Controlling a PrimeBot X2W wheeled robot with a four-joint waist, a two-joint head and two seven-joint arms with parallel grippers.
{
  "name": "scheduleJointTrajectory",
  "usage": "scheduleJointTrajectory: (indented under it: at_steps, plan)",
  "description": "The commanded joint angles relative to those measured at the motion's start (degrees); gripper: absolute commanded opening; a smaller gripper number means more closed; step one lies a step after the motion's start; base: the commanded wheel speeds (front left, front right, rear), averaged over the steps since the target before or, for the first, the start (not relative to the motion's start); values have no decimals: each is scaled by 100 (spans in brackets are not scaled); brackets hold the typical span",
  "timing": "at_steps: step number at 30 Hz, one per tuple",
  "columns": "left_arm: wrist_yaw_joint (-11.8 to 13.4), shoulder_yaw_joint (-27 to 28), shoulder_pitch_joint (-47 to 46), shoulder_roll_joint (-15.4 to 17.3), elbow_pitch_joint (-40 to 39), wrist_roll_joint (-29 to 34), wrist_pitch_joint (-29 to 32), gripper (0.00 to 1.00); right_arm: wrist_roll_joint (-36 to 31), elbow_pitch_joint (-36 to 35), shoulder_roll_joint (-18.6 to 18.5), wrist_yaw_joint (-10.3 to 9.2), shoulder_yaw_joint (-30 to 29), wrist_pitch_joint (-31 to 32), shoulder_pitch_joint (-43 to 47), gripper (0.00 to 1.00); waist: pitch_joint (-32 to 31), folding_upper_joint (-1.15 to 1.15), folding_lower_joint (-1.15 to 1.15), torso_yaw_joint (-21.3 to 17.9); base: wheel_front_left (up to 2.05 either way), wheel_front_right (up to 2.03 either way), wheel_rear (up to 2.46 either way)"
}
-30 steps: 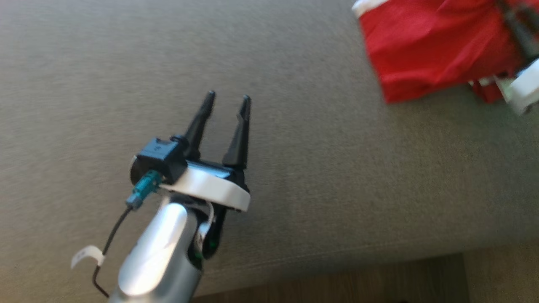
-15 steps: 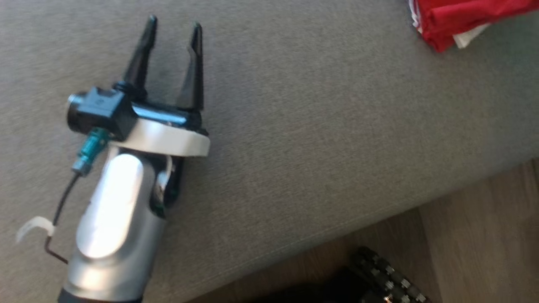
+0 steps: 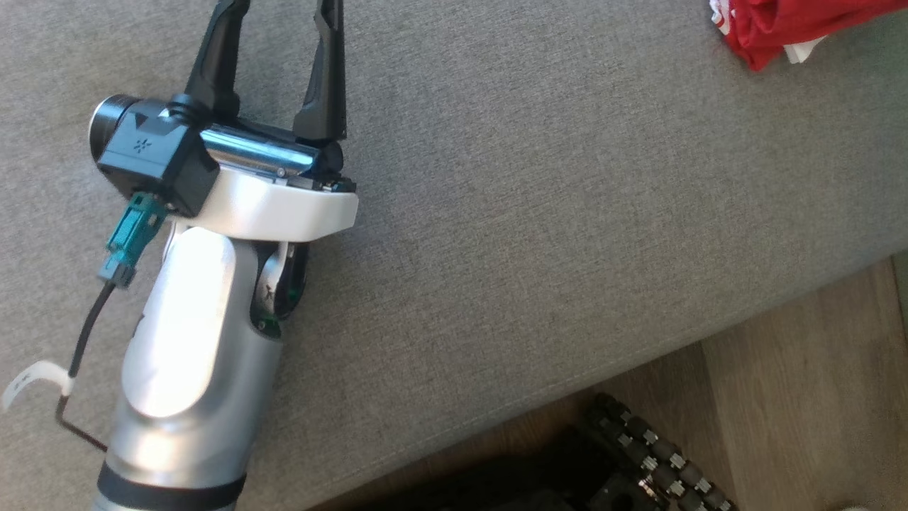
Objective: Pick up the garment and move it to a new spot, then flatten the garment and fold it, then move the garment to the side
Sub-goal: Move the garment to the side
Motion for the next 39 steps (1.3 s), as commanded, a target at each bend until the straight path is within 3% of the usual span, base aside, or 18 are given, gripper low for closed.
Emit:
scheduleJointTrajectory:
  at_steps: [1, 12, 16, 20, 29, 39]
  plan:
    - [-32, 154, 453, 53, 495, -61, 130, 100, 0, 14, -122, -3, -123, -5, 111, 100, -53, 0, 0, 51, 0, 0, 0]
    - [-41, 324, 706, -53, 506, -351, 130, 100, -332, 37, -57, -3, -461, -55, 313, 100, -1042, 0, 0, 469, 0, 0, 0]
    - [180, 263, 834, -57, 371, -672, 130, 100, -209, -299, 124, -3, -752, -76, 518, 100, -1521, 0, 0, 727, 0, 0, 0]
    - [483, 252, 1030, -58, 228, -860, 130, 100, -22, -806, 455, -3, -950, -93, 937, 100, -1985, 0, 0, 993, 0, 0, 0]
    - [851, 259, 1584, -59, -59, -691, 130, 100, 268, -2052, 1464, -3, -1603, -132, 2609, 100, -2705, 0, 0, 1549, 0, 0, 0]
    - [756, 268, 2119, -59, -280, -923, 130, 100, 205, -2893, 2632, -3, -2181, -135, 3972, 100, -3092, 0, 0, 1890, 0, 0, 0]
